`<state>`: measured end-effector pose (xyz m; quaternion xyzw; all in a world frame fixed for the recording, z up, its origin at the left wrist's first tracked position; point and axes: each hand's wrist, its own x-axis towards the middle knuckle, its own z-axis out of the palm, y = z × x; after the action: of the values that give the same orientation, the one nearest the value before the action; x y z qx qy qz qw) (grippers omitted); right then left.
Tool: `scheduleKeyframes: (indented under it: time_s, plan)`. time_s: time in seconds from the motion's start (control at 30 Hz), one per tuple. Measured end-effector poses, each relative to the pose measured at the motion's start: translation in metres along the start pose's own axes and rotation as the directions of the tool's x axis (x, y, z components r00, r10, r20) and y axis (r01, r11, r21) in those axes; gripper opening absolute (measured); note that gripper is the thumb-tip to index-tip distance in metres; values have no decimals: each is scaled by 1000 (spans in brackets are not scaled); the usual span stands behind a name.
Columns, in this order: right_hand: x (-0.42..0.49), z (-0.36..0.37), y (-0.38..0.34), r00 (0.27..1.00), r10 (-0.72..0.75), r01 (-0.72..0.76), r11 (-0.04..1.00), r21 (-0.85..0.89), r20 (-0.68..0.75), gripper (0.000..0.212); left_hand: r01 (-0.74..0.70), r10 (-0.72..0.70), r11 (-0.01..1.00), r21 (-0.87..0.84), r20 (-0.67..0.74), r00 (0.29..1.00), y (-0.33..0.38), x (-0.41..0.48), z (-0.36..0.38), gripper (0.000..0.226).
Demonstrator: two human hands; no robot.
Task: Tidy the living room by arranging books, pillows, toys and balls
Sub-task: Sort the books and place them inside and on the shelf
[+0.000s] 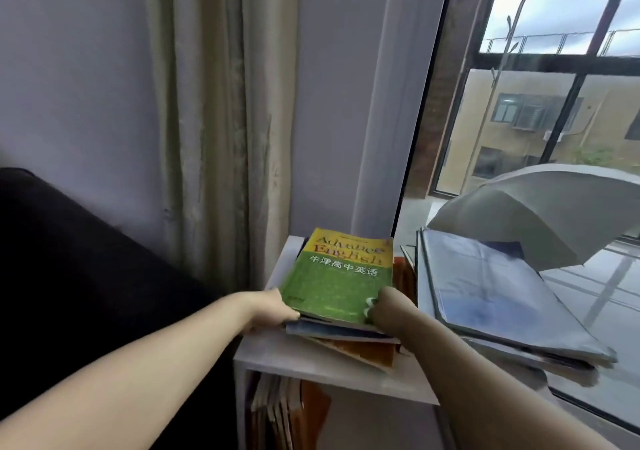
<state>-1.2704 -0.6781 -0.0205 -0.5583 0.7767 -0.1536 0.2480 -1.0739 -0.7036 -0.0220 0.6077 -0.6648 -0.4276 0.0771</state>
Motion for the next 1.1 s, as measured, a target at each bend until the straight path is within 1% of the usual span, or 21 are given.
scheduleKeyframes:
  time_s: [0.07, 0.13, 0.2, 0.27, 0.3, 0.37, 0.4, 0.43, 0.47, 0.57, 0.63, 0.7, 0.73, 0.8, 0.83, 0.87, 0.9, 0.93, 1.0, 1.03, 1.1]
  plan:
    - [12, 10, 2, 997, 74, -73, 997, 24, -24, 33, 64, -64, 998, -22, -25, 998, -1, 11, -2, 26]
    - [23, 11, 4, 986, 157, -145, 970, 195, -48, 33, 97, -100, 989, -108, -18, 995, 5, 21, -12, 12]
    - [29, 7, 4, 982, 185, -171, 941, 292, -21, 27, 134, -131, 966, -221, 30, 991, 9, 29, -25, 16]
    - [31, 2, 6, 982, 186, -173, 927, 333, -8, 8, 182, -165, 936, -302, 82, 983, 11, 37, -34, 22]
    - [31, 0, 7, 983, 185, -173, 919, 353, 0, 5, 189, -167, 927, -322, 96, 981, 12, 39, -37, 25]
    - [31, 0, 7, 985, 170, -165, 895, 415, 24, 8, 163, -138, 897, -411, 90, 986, 15, 44, -42, 32]
    - [32, 1, 7, 985, 168, -172, 885, 432, 47, 4, 144, -113, 875, -463, 94, 989, 16, 46, -43, 37]
    - [34, 4, 8, 985, 155, -170, 897, 409, 69, 6, 132, -88, 857, -497, 111, 990, 17, 46, -43, 39]
    - [39, 8, 10, 985, 149, -170, 914, 368, 85, 16, 122, -64, 855, -504, 132, 989, 17, 46, -43, 36]
    - [52, 22, 11, 982, 149, -179, 923, 340, 113, 51, 26, 33, 878, -477, 114, 993, 16, 42, -42, 9]
    - [56, 25, 9, 981, 156, -188, 901, 392, 112, 72, -84, 127, 851, -519, 48, 991, 15, 43, -46, 15]
    - [54, 23, 6, 977, 199, -207, 823, 529, 72, 76, -189, 233, 779, -598, -4, 972, 17, 39, -48, 20]
    - [53, 20, 3, 971, 227, -217, 728, 650, 70, 72, -234, 281, 736, -635, -27, 959, 18, 38, -49, 22]
    - [50, 8, -1, 970, 223, -197, 459, 866, 103, 59, -302, 363, 661, -687, -59, 930, 19, 34, -49, 26]
    - [46, 0, -4, 975, 202, -162, 339, 927, 96, 49, -338, 395, 629, -700, -86, 914, 20, 33, -48, 29]
    - [43, -7, -9, 983, 179, -89, 260, 962, 42, 38, -384, 423, 609, -694, -125, 897, 21, 33, -48, 32]
    - [39, -12, -14, 982, 179, 9, 239, 971, -53, 29, -431, 440, 607, -668, -170, 882, 20, 33, -49, 34]
    - [35, -17, -18, 972, 182, 100, 252, 962, -149, 22, -474, 446, 627, -618, -214, 869, 20, 34, -48, 38]
    - [27, -24, -25, 951, 138, 236, 256, 937, -277, 14, -519, 442, 682, -515, -275, 854, 20, 35, -46, 45]
    - [22, -25, -30, 953, 92, 264, 225, 938, -290, 13, -520, 434, 690, -504, -288, 854, 19, 34, -46, 48]
    - [14, -27, -37, 958, -31, 285, 203, 937, -285, 14, -516, 398, 626, -584, -329, 856, 18, 35, -47, 44]
